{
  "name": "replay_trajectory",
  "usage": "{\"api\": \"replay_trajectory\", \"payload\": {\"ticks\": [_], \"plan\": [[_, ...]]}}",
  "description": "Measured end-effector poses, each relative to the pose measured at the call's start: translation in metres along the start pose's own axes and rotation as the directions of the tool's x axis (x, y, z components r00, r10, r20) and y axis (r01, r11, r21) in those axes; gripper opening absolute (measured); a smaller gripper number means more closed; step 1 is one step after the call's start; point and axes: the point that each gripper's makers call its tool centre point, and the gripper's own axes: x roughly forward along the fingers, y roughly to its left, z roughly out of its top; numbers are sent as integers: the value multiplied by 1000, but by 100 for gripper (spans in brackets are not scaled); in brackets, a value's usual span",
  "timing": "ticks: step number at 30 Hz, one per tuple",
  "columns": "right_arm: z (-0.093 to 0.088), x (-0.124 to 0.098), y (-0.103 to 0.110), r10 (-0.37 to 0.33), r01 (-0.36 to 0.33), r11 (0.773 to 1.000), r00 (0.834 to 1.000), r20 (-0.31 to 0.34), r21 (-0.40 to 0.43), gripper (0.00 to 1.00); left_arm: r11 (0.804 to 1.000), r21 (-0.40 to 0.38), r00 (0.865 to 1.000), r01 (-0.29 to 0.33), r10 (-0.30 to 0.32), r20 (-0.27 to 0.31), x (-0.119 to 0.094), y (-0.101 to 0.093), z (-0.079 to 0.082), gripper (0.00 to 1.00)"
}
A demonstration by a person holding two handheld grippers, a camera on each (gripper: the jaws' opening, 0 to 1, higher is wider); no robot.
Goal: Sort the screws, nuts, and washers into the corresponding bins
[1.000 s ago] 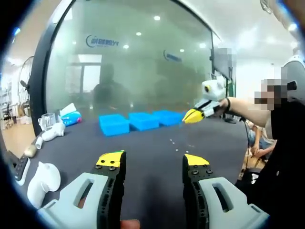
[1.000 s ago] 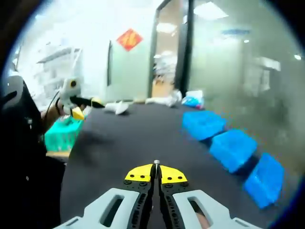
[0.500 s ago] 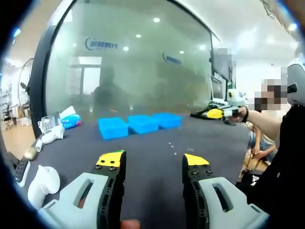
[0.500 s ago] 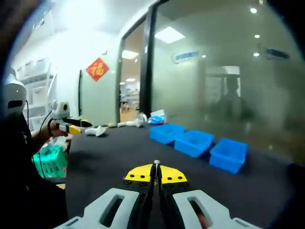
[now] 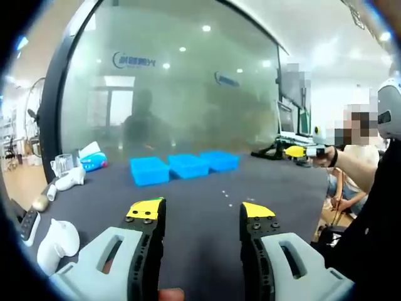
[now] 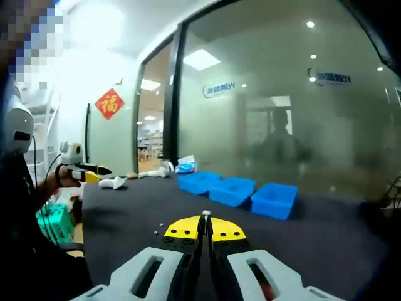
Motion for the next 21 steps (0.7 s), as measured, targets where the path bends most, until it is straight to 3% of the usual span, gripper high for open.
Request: {"api": "replay_trajectory", "payload": {"ticks": [11, 21], "plan": [[17, 19, -21, -53, 52, 998, 998, 44, 18, 1, 1000, -3, 1000, -6, 6, 7, -1, 2, 0, 46], [33, 69, -68, -143, 139, 988, 988, 66, 59, 1, 1000, -12, 1000, -2, 3, 13, 1, 0, 1, 46]]}}
